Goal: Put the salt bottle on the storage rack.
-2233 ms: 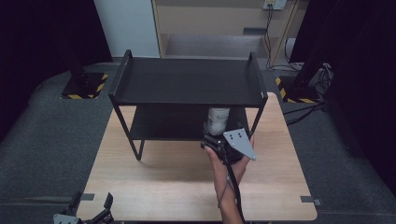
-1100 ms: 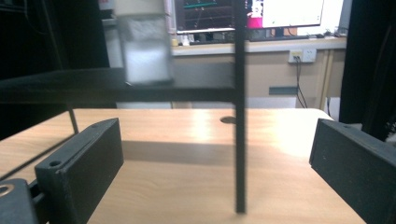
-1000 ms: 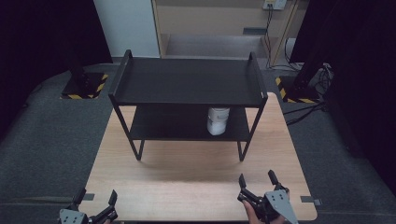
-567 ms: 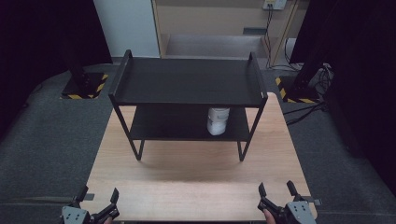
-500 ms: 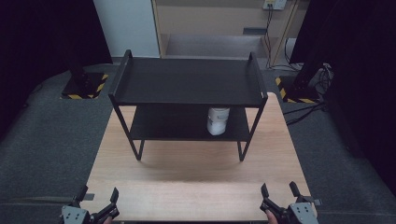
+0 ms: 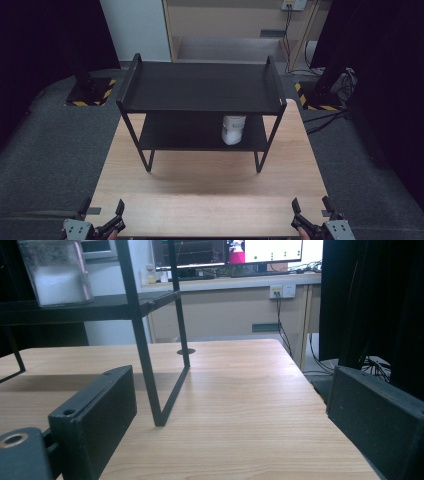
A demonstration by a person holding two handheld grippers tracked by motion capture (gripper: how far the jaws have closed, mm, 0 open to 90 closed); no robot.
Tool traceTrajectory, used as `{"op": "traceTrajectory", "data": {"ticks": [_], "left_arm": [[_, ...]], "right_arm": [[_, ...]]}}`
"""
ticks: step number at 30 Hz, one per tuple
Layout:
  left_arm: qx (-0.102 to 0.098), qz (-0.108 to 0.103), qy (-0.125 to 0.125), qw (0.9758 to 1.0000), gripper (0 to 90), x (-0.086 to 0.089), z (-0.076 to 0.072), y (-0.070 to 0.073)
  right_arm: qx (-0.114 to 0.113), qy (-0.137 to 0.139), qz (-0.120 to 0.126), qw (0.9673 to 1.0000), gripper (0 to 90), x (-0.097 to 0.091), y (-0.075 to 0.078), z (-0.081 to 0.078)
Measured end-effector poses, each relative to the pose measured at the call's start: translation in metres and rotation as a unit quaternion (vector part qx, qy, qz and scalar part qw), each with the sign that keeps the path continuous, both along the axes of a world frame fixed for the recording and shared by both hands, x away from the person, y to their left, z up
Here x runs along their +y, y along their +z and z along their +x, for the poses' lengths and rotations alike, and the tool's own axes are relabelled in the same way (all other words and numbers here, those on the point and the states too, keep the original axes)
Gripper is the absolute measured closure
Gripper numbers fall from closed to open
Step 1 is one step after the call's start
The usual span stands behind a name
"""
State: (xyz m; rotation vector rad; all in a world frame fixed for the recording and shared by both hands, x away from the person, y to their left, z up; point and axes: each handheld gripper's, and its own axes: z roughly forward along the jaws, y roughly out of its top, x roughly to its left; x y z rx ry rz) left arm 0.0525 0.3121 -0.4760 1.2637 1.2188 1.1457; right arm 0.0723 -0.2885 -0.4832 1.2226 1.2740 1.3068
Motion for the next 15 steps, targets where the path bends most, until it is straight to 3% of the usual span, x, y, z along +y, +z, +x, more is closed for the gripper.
{"op": "traceTrajectory", "data": {"ticks": [9, 15], "left_arm": [[-0.001, 0.007, -0.002, 1.0, 3.0, 0.001, 0.003, 0.0], [-0.004, 0.006, -0.006, 1.0, 3.1, -0.001, 0.005, 0.001]], "right_arm": [[-0.003, 0.007, 0.0, 1.0, 6.1, -0.013, 0.003, 0.0], [0.001, 0.01, 0.003, 0.9999, 6.1, -0.01, 0.001, -0.001]]}}
